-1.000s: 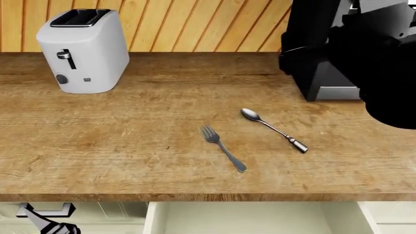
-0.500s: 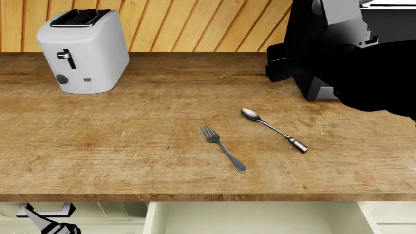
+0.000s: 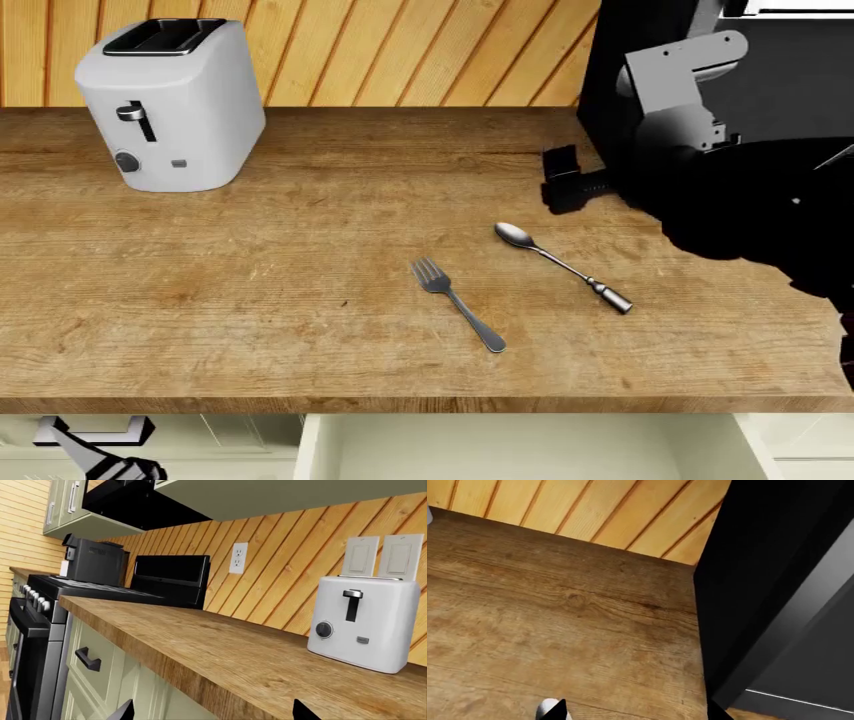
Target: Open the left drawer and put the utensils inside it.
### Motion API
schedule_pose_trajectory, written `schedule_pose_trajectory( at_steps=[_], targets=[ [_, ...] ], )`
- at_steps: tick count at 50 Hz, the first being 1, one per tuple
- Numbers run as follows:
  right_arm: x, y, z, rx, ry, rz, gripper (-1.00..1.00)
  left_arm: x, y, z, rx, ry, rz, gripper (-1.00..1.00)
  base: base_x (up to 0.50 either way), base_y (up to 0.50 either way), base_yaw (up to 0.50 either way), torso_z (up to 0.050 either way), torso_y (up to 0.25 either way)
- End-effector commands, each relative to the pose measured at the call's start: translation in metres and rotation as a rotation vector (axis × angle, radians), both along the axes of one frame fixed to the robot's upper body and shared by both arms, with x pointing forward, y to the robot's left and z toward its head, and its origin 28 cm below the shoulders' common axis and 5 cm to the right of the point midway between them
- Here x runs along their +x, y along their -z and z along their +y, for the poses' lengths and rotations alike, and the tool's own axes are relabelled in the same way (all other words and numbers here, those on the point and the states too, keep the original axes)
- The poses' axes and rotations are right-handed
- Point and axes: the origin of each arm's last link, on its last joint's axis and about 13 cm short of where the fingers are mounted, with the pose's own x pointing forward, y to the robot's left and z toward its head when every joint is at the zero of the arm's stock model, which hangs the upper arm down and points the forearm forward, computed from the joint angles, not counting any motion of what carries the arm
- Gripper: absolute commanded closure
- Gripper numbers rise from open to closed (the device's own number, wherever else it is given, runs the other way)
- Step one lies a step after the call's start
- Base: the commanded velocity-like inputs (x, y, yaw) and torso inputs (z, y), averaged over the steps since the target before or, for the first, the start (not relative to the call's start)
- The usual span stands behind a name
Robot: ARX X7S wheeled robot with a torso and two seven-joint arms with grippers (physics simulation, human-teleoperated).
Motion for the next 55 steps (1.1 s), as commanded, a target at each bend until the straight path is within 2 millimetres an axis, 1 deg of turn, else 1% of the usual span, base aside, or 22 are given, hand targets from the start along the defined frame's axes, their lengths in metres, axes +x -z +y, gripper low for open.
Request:
schedule_pose_trajectory(
  at_steps=[1, 11, 19, 30, 40, 55],
  targets=[
    [0.001, 0.018, -0.005, -0.013, -0.008, 0.047, -1.00, 0.000, 0.000, 0.000, -0.001, 0.000, 0.002, -1.00, 0.00, 0.00, 0.00, 0.000, 0.000],
    [0.000, 0.033, -0.007, -0.003, -0.034, 0.084, -1.00, 0.000, 0.001, 0.000, -0.003, 0.001, 0.004, -1.00, 0.00, 0.00, 0.00, 0.000, 0.000],
    [0.000, 0.040, -0.009, 0.006, -0.045, 0.105, -1.00, 0.000, 0.001, 0.000, -0.003, 0.001, 0.005, -1.00, 0.00, 0.00, 0.00, 0.000, 0.000],
    [0.006, 0.049, -0.011, 0.045, -0.037, 0.121, -1.00, 0.001, 0.001, 0.000, -0.002, 0.002, 0.007, -1.00, 0.00, 0.00, 0.00, 0.000, 0.000],
    [0.006, 0.059, -0.006, 0.059, -0.065, 0.144, -1.00, 0.000, 0.001, 0.000, -0.002, 0.002, 0.010, -1.00, 0.00, 0.00, 0.00, 0.000, 0.000],
    [0.005, 0.075, -0.006, 0.100, -0.077, 0.186, -1.00, 0.001, 0.002, 0.000, -0.003, 0.002, 0.012, -1.00, 0.00, 0.00, 0.00, 0.000, 0.000]
  ],
)
